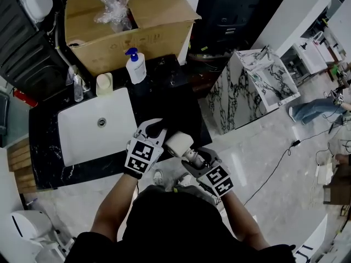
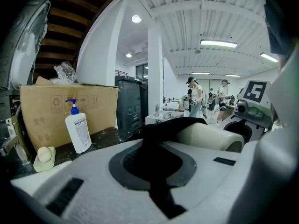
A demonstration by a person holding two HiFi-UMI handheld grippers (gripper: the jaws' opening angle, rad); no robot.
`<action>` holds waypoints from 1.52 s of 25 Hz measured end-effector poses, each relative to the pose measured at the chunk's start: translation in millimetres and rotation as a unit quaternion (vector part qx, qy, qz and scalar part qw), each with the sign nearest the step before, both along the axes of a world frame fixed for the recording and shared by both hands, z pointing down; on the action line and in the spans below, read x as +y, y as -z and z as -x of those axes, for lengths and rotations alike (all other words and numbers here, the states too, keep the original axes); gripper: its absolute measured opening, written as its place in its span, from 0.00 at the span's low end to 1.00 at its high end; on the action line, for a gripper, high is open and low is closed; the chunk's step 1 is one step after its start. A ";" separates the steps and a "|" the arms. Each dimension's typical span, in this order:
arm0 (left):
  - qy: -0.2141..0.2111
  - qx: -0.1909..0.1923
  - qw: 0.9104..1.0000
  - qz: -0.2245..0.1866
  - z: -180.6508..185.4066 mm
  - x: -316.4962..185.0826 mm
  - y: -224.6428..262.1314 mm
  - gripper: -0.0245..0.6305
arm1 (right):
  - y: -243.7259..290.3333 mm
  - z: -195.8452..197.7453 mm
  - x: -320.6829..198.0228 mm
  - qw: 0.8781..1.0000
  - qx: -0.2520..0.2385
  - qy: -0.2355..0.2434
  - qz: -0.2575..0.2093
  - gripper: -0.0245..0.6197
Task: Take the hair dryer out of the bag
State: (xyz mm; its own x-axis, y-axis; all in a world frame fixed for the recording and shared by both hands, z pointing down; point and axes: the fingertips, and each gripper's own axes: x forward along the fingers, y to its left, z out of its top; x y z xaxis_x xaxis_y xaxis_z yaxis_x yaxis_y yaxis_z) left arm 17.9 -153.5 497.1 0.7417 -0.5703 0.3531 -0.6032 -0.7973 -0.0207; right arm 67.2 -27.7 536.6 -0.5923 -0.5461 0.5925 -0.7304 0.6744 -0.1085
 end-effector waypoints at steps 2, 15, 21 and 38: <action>0.004 0.000 1.000 0.002 0.3 -2.1 -1.8 0.09 | 5.7 1.7 3.3 1.000 -0.006 0.007 -0.005 0.42; 0.023 0.003 1.000 0.006 -3.1 -16.2 -2.7 0.09 | 28.4 1.2 28.9 0.997 -0.020 0.076 -0.023 0.42; 0.059 -0.012 0.998 0.002 3.5 -32.2 -8.5 0.09 | 45.8 1.9 40.2 0.993 -0.036 0.102 -0.044 0.42; -0.062 -0.106 0.985 0.119 -20.1 73.2 -81.5 0.19 | 87.5 -47.8 -4.5 0.991 -0.104 0.010 -0.083 0.42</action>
